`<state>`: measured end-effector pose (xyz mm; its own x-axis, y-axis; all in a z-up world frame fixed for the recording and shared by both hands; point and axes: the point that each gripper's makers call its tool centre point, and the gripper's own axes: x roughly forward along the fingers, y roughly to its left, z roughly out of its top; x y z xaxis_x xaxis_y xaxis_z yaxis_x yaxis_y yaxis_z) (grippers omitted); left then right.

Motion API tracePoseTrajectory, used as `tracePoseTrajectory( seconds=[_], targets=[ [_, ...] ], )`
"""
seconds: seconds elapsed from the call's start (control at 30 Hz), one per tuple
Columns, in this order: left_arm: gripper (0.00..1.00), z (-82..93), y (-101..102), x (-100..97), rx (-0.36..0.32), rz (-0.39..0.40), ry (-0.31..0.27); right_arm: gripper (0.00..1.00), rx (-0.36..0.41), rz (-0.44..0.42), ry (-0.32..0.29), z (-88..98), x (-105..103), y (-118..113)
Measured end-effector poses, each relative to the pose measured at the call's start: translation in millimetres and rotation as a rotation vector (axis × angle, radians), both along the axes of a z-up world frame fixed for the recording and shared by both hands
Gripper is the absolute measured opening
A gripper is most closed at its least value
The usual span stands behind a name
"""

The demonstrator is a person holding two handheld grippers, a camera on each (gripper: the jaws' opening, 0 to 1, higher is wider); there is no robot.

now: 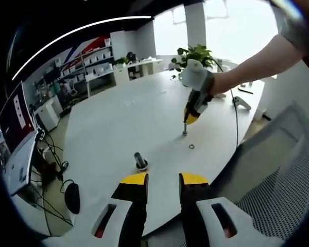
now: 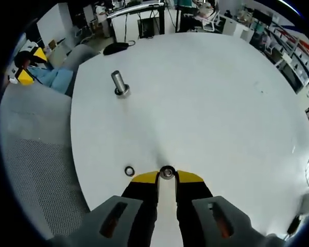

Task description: Place the washer onto the threaded stud by aligning its center hole with the stud, sliding it down to the base, and recovering from edge contact or off-axis alignment until the washer reaches the visible bottom stop.

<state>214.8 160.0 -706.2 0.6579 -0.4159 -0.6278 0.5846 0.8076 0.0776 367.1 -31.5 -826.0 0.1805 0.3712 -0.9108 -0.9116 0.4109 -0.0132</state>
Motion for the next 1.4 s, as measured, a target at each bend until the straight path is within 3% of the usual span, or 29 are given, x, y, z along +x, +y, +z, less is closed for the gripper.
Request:
tracePoseTrajectory(
  seconds=[0.73,1.4],
  targets=[
    [0.21,0.3,0,-0.2,0.008,-0.006,-0.004,0.14,-0.072,-0.011,0.038,-33.8,-2,-7],
    [0.21,0.2,-1,0.2,-0.001,-0.007,-0.003,0.14,-0.084,-0.029,0.052,-40.7,5,-12]
  ],
)
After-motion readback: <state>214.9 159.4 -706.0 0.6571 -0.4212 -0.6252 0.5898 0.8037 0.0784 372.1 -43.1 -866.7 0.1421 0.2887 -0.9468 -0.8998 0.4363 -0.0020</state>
